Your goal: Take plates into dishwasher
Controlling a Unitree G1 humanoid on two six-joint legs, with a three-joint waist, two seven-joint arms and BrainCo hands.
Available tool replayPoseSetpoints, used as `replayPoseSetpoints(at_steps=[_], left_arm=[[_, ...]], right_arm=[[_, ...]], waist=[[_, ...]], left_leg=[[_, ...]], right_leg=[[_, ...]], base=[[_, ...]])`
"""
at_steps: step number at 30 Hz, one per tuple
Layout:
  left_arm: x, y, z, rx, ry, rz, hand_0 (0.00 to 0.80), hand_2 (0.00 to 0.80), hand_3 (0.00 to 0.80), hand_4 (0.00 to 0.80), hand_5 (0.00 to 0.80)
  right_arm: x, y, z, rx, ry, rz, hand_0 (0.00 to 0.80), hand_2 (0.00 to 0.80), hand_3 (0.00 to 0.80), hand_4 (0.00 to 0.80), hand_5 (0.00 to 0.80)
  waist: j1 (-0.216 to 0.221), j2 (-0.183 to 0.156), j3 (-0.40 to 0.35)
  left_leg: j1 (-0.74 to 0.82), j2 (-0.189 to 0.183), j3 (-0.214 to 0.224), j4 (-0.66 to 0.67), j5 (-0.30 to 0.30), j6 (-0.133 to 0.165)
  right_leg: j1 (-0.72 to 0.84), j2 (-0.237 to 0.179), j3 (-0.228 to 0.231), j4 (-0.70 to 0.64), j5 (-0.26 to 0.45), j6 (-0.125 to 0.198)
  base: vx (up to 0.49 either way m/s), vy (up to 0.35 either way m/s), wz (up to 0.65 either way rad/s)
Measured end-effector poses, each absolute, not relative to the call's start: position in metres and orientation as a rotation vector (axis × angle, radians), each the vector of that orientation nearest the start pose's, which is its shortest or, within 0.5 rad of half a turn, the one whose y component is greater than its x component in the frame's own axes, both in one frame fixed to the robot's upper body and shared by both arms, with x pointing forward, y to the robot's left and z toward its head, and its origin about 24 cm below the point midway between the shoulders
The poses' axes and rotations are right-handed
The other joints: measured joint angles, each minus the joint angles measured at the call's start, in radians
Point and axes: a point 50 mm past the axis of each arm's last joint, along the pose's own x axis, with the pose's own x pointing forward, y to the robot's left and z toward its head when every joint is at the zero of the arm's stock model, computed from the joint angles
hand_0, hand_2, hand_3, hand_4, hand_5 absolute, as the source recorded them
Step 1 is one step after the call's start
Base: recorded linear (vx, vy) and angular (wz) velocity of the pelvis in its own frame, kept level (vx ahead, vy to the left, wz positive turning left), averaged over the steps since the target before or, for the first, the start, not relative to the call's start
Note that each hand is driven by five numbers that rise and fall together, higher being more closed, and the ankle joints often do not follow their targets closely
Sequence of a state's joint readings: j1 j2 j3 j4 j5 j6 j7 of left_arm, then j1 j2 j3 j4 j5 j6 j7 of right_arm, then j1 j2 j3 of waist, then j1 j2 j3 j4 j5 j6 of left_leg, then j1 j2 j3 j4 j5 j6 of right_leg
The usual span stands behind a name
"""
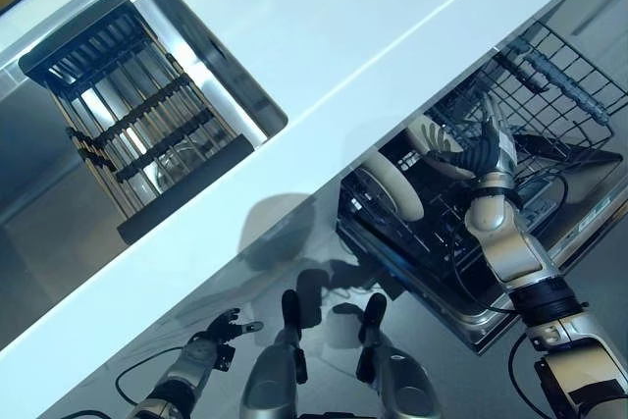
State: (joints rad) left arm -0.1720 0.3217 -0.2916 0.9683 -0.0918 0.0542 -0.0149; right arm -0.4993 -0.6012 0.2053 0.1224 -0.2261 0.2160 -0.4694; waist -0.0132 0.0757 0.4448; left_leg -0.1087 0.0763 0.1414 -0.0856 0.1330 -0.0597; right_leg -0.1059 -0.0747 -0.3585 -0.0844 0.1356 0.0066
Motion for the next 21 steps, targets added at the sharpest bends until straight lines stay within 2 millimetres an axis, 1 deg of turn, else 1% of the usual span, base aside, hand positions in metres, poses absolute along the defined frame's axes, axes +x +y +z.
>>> replayPoseSetpoints(at_steps=[4,6,9,13,16,17,20,21], left_arm=[[0.201,0.224,-0.113,0.371,0.883,-0.081,0.000,0.000,0.000,0.000,0.000],[0.201,0.224,-0.113,0.367,0.883,-0.074,0.000,0.000,0.000,0.000,0.000],[0.200,0.224,-0.114,0.359,0.887,-0.062,0.000,0.000,0.000,0.000,0.000],[0.198,0.223,-0.116,0.357,0.893,-0.057,0.000,0.000,0.000,0.000,0.000],[0.195,0.224,-0.117,0.355,0.901,-0.052,0.000,0.000,0.000,0.000,0.000],[0.194,0.224,-0.117,0.356,0.903,-0.051,0.000,0.000,0.000,0.000,0.000],[0.190,0.225,-0.119,0.355,0.916,-0.049,0.000,0.000,0.000,0.000,0.000],[0.189,0.225,-0.120,0.356,0.918,-0.048,0.000,0.000,0.000,0.000,0.000]], right_arm=[[0.320,-0.223,0.179,-0.800,-0.403,-0.432,0.000,0.000,0.000,0.000,0.000],[0.318,-0.224,0.181,-0.792,-0.425,-0.442,0.000,0.000,0.000,0.000,0.000],[0.310,-0.226,0.190,-0.781,-0.484,-0.464,0.000,0.000,0.000,0.000,0.000],[0.297,-0.241,0.197,-0.667,-0.530,-0.536,0.000,0.000,0.000,0.000,0.000],[0.290,-0.248,0.194,-0.584,-0.534,-0.557,0.000,0.000,0.000,0.000,0.000],[0.286,-0.253,0.189,-0.538,-0.519,-0.572,0.000,0.000,0.000,0.000,0.000],[0.282,-0.258,0.178,-0.466,-0.481,-0.576,0.000,0.000,0.000,0.000,0.000],[0.281,-0.259,0.176,-0.453,-0.472,-0.578,0.000,0.000,0.000,0.000,0.000]], waist=[[-0.003,-0.004,0.002],[-0.007,-0.005,0.002],[-0.029,-0.010,0.004],[-0.038,-0.017,0.002],[-0.061,-0.028,-0.004],[-0.068,-0.035,-0.008],[-0.097,-0.047,-0.019],[-0.101,-0.048,-0.023]], left_leg=[[0.011,0.002,0.018,-0.001,-0.001,0.000],[0.012,0.002,0.020,-0.001,-0.001,0.000],[0.014,0.002,0.024,-0.001,0.000,0.001],[0.036,0.004,0.046,-0.001,-0.003,0.000],[0.047,0.006,0.058,-0.001,-0.006,0.000],[0.052,0.007,0.068,-0.001,-0.007,-0.001],[0.064,0.010,0.086,-0.001,-0.011,-0.001],[0.065,0.011,0.091,-0.001,-0.012,0.000]], right_leg=[[0.001,0.002,0.017,0.000,0.003,-0.001],[0.001,0.002,0.019,0.000,0.004,-0.001],[0.001,0.002,0.025,0.000,0.007,0.000],[0.011,0.005,0.045,0.000,0.009,0.000],[0.015,0.006,0.058,0.000,0.008,0.002],[0.015,0.007,0.068,0.000,0.008,0.001],[0.015,0.010,0.087,0.000,0.010,0.000],[0.015,0.011,0.090,0.000,0.011,0.000]], base=[[-0.013,-0.028,-0.12],[-0.025,-0.038,-0.04],[-0.029,-0.055,-0.04],[-0.037,-0.074,-0.13],[-0.040,-0.091,-0.15],[-0.045,-0.097,-0.20],[-0.044,-0.110,-0.19],[-0.052,-0.148,-0.20]])
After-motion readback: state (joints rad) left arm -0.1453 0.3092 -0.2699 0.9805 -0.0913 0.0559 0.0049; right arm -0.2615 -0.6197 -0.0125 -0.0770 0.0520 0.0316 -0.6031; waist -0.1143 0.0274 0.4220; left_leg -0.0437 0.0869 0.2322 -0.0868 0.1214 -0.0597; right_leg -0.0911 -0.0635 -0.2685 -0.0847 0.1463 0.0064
